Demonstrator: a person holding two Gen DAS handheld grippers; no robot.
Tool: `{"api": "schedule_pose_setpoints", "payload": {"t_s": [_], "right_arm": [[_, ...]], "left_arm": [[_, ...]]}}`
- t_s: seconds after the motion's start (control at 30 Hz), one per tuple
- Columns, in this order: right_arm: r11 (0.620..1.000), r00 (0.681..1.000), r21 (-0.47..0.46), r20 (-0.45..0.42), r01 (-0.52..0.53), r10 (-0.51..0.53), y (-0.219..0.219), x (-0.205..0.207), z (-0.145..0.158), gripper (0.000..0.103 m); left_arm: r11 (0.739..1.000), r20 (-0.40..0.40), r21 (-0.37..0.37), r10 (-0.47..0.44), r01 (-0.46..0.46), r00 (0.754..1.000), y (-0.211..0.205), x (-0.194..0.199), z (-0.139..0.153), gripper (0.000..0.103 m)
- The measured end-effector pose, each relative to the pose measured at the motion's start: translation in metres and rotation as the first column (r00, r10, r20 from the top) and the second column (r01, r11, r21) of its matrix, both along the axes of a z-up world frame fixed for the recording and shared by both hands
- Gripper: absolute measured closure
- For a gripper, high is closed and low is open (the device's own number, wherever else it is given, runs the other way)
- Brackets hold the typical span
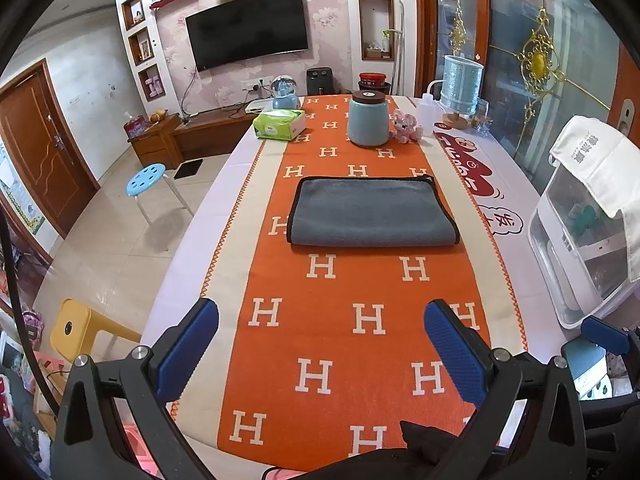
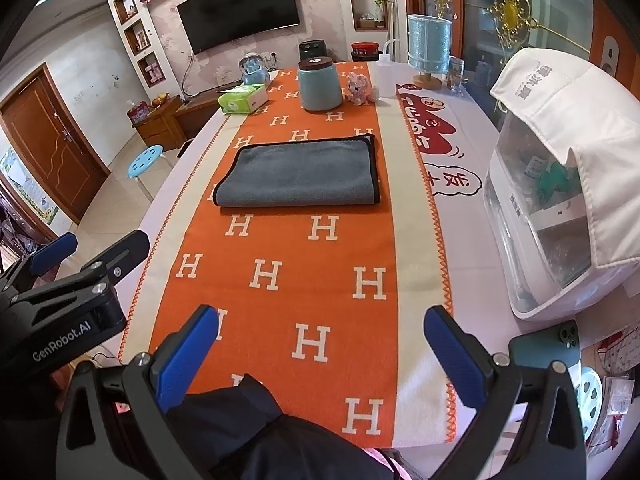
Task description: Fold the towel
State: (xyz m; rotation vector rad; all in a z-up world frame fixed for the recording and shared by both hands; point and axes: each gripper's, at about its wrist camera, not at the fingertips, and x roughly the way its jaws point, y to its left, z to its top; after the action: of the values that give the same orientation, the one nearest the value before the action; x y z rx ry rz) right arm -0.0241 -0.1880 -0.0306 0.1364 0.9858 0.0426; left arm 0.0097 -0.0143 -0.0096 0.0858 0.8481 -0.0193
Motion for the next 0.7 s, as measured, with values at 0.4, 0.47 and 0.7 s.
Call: {"api": "schedule_pose_setpoints", "payload": {"t_s": [0.4, 0.47, 0.7], "right_arm": [[1.0, 1.0, 0.0, -0.006, -0.005, 0.005, 0.0006, -0.0002, -0.0023, 0.0], [1.0, 1.0, 0.0, -0.005, -0.004, 0.004, 0.0004, 0.0003, -0.0018, 0.0], [1.0, 1.0, 0.001, -0.007, -0.003, 0.003, -0.0001, 0.0004, -0.0021, 0.0]], "left_arm": [[1.0, 0.001, 0.0, -0.001, 0.001, 1.0, -0.0001, 0.0004, 0.0001, 0.001], [1.0, 0.001, 0.0, -0.001, 0.001, 1.0, -0.0001, 0.0003, 0.0003, 0.001], [1.0, 0.001, 0.001, 0.0, 0.0, 1.0, -0.0007, 0.0003, 0.0004, 0.001]]}}
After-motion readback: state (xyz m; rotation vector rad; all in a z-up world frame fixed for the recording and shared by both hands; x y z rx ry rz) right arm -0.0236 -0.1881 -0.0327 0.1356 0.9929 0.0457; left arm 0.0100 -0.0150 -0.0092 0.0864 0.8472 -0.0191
